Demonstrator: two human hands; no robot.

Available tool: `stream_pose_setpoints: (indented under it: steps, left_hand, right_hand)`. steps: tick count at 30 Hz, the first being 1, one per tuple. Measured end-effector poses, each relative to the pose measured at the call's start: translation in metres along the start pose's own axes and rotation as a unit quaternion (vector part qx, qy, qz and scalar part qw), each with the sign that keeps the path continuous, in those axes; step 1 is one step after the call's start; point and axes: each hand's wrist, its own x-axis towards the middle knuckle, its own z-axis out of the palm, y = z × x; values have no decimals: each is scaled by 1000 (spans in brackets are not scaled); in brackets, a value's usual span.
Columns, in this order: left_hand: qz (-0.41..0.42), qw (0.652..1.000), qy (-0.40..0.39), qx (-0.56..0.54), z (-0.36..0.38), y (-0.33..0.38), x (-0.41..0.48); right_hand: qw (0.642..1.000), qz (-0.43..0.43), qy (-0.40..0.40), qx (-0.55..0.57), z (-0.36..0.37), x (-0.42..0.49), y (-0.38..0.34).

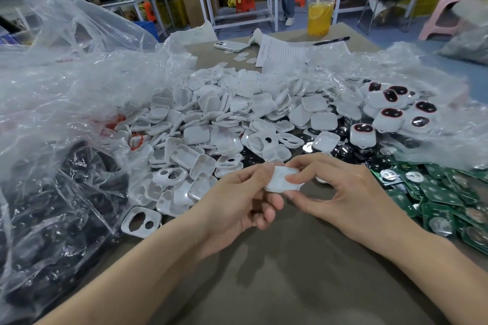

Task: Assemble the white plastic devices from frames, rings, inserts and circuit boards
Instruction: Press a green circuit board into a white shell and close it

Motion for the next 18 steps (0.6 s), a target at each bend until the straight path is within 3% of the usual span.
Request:
stream_pose_setpoints:
  steps: [7, 18]
  left_hand:
    - [27, 998, -52, -33, -5, -4, -1]
    - [90, 996, 16, -6, 1, -16, 2]
  right_hand:
    - [1000, 9, -1, -10, -1, 0, -1]
    - [994, 79, -7, 80, 3, 3, -2]
